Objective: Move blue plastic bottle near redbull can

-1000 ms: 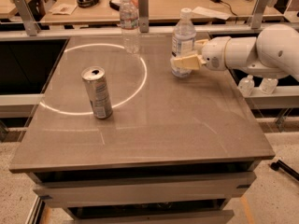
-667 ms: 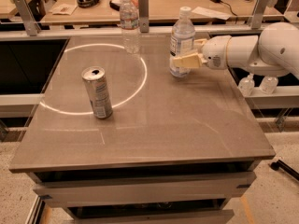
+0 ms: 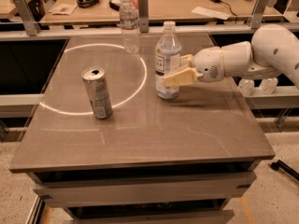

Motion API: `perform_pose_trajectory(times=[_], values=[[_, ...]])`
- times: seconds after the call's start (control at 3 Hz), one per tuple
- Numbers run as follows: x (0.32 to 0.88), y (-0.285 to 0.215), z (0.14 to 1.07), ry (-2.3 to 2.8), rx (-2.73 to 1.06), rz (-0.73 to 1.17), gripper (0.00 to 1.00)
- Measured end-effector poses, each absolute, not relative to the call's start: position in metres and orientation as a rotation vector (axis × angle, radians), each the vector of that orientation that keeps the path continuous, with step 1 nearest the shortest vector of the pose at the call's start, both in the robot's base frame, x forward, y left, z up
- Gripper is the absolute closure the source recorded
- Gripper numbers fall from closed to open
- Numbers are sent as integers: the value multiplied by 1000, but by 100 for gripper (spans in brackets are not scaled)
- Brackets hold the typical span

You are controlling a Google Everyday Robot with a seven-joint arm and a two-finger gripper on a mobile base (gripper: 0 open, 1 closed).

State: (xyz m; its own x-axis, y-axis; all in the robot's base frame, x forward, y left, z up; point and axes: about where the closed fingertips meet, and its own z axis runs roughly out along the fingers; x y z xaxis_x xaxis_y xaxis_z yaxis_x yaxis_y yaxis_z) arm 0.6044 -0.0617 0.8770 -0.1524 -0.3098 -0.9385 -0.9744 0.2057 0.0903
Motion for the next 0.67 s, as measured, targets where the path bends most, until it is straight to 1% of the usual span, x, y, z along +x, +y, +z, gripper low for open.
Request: perform_pose_trajectory(times=[0.33, 0.67], values=[[571, -35, 881, 1576, -1329, 1131, 100], [551, -5, 897, 1477, -1377, 1251, 100]])
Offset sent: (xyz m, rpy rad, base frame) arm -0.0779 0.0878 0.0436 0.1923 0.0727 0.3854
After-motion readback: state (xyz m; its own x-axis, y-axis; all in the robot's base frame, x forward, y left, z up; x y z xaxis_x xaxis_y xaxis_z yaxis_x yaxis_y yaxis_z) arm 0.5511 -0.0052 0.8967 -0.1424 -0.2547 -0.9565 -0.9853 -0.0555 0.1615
